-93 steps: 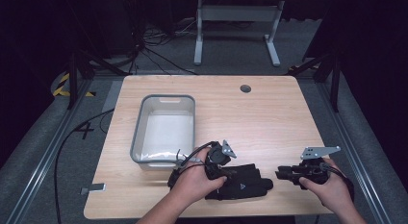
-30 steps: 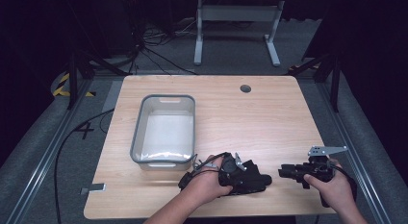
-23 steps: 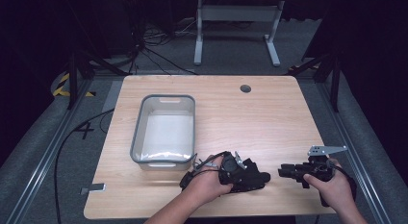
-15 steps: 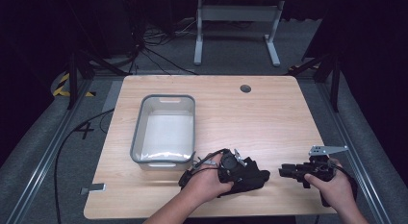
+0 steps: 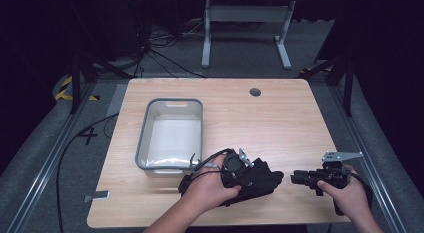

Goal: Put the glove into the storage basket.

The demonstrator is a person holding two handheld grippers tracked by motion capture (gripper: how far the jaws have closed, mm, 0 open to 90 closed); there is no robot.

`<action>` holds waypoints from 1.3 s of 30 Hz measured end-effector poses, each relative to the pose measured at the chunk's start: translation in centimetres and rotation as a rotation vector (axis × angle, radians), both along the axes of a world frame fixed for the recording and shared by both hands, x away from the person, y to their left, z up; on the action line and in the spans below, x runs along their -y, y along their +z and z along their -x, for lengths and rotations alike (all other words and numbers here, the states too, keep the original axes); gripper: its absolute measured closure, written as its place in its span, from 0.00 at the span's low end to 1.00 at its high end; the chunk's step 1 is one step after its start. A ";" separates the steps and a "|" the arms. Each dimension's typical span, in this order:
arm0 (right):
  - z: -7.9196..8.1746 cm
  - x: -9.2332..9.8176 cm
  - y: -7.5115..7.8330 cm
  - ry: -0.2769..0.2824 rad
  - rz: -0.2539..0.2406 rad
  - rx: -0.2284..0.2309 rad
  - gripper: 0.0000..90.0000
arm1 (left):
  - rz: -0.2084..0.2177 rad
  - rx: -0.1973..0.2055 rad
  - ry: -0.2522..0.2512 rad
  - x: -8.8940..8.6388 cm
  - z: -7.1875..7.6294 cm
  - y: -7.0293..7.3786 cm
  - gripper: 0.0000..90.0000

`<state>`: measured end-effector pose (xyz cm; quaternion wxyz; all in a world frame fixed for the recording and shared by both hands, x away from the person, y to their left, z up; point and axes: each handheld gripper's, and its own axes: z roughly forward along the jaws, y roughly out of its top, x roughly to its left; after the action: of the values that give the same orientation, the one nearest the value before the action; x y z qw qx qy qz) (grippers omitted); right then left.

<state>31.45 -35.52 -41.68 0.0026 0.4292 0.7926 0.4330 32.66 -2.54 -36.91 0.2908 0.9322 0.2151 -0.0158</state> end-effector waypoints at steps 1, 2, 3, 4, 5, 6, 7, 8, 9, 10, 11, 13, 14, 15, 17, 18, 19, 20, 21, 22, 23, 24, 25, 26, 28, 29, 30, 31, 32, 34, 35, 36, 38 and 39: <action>0.0 0.0 0.0 0.000 0.000 0.000 0.74 | 0.000 0.000 0.000 0.0 0.0 0.0 0.76; 0.0 0.1 -0.1 -0.002 0.002 -0.003 0.74 | 0.008 0.001 0.009 -0.2 0.1 0.5 0.76; -0.1 0.1 -0.1 -0.003 0.004 -0.003 0.74 | 0.008 0.005 0.010 -0.3 0.1 0.8 0.76; -0.1 0.1 -0.1 -0.003 0.004 -0.003 0.74 | 0.008 0.005 0.010 -0.3 0.1 0.8 0.76; -0.1 0.2 -0.4 -0.004 0.008 -0.011 0.74 | 0.011 0.010 0.012 -0.5 0.1 1.2 0.76; -0.2 0.2 -0.5 -0.002 0.008 -0.012 0.74 | 0.012 0.015 0.017 -0.7 0.0 1.6 0.76; -0.2 0.2 -0.5 -0.002 0.012 -0.015 0.74 | 0.010 0.020 0.016 -0.8 0.0 1.9 0.76; -0.2 0.2 -0.6 -0.004 0.010 -0.016 0.74 | 0.012 0.024 0.020 -0.9 -0.1 2.1 0.76; -0.2 0.2 -0.7 -0.006 0.011 -0.019 0.74 | 0.010 0.023 0.024 -1.0 -0.1 2.3 0.76; -0.2 0.2 -0.7 -0.005 0.012 -0.021 0.74 | 0.014 0.027 0.026 -1.1 -0.2 2.5 0.75; -0.2 0.2 -0.7 -0.005 0.012 -0.021 0.74 | 0.014 0.027 0.026 -1.1 -0.2 2.5 0.75; -0.2 0.2 -0.7 -0.010 0.021 -0.018 0.73 | 0.017 0.026 0.036 -1.4 -0.5 2.9 0.75; -0.2 0.2 -0.7 -0.010 0.021 -0.018 0.73 | 0.017 0.026 0.036 -1.4 -0.5 2.9 0.75; -0.3 0.3 -0.9 -0.010 0.025 -0.019 0.73 | 0.015 0.033 0.047 -1.5 -0.7 3.1 0.75; -0.3 0.3 -1.0 -0.010 0.024 -0.026 0.73 | 0.019 0.028 0.052 -1.8 -1.0 3.3 0.75; -0.3 0.4 -1.0 -0.012 0.026 -0.027 0.73 | 0.019 0.028 0.052 -1.8 -1.0 3.3 0.75; -0.3 0.4 -1.0 -0.013 0.026 -0.027 0.74 | 0.024 0.028 0.055 -2.0 -1.2 3.5 0.75; -0.3 0.3 -1.0 -0.012 0.026 -0.027 0.73 | 0.024 0.028 0.055 -2.0 -1.2 3.5 0.75; -0.3 0.3 -1.0 -0.011 0.026 -0.027 0.73 | 0.020 0.034 0.068 -2.3 -1.3 3.7 0.75; -0.4 0.3 -1.0 -0.008 0.024 -0.027 0.73 | 0.020 0.039 0.072 -2.4 -1.4 3.8 0.75; -0.4 0.3 -1.1 -0.007 0.026 -0.029 0.73 | 0.021 0.044 0.075 -2.5 -1.4 3.9 0.75; -0.4 0.3 -1.1 -0.006 0.026 -0.031 0.73 | 0.026 0.044 0.079 -2.7 -1.5 4.0 0.75; -0.3 0.2 -1.2 -0.008 0.030 -0.032 0.73 | 0.026 0.043 0.080 -2.8 -1.5 4.1 0.75; -0.4 0.2 -1.2 -0.005 0.028 -0.032 0.73 | 0.026 0.043 0.080 -2.8 -1.5 4.1 0.75; -0.4 0.2 -1.2 -0.007 0.033 -0.032 0.73 | 0.039 0.049 0.099 -3.3 -1.8 4.4 0.75; -0.4 0.2 -1.2 -0.005 0.031 -0.032 0.73 | 0.041 0.050 0.104 -3.6 -1.9 4.5 0.75; -0.4 0.2 -1.2 -0.005 0.031 -0.032 0.73 | 0.041 0.050 0.104 -3.6 -1.9 4.5 0.75; -0.4 0.2 -1.2 -0.004 0.029 -0.031 0.73 | 0.049 0.055 0.121 -4.0 -2.1 4.8 0.75; -0.4 0.2 -1.2 -0.004 0.029 -0.031 0.73 | 0.049 0.055 0.121 -4.0 -2.1 4.8 0.75; -0.5 0.1 -1.2 0.000 0.030 -0.034 0.73 | 0.065 0.059 0.154 -4.8 -2.4 5.1 0.75; -0.5 0.1 -1.2 -0.002 0.031 -0.037 0.73 | 0.066 0.057 0.164 -5.1 -2.5 5.2 0.75; -0.6 0.0 -1.2 0.000 0.032 -0.034 0.73 | 0.066 0.057 0.164 -5.1 -2.5 5.2 0.75; -0.8 -0.1 -1.2 0.005 0.032 -0.032 0.73 | 0.073 0.064 0.199 -6.1 -2.9 5.3 0.75; -0.9 -0.2 -1.1 0.010 0.032 -0.032 0.73 | 0.073 0.064 0.209 -6.5 -3.0 5.4 0.75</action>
<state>32.37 -35.31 -42.79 -0.0054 0.4319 0.8016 0.4134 35.71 3.92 -31.56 0.3315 0.8935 0.3007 0.0366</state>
